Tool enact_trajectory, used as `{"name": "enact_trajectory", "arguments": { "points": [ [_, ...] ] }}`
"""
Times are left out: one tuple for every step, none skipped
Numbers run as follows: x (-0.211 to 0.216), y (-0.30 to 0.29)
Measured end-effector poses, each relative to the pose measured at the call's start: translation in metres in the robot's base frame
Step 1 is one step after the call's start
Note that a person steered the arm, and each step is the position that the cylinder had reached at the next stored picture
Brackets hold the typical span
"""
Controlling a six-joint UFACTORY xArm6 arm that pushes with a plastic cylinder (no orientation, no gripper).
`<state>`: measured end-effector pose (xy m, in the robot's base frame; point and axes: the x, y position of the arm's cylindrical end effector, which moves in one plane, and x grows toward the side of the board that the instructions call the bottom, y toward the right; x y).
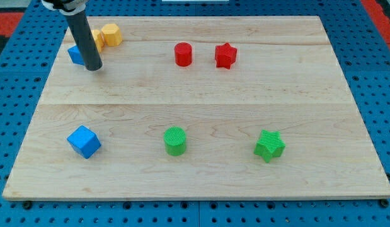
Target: Push blue cube to the bottom of blue triangle
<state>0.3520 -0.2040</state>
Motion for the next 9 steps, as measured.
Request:
{"name": "enact_trajectory", "arguments": {
  "points": [
    [0.078,0.002],
    [0.134,0.051],
    [0.164,0.062],
    [0.201,0.089],
    [0.213,0.076],
    [0.208,0.031],
    [0.202,0.010],
    [0.183,0.003],
    [0.183,0.000]
  ]
}}
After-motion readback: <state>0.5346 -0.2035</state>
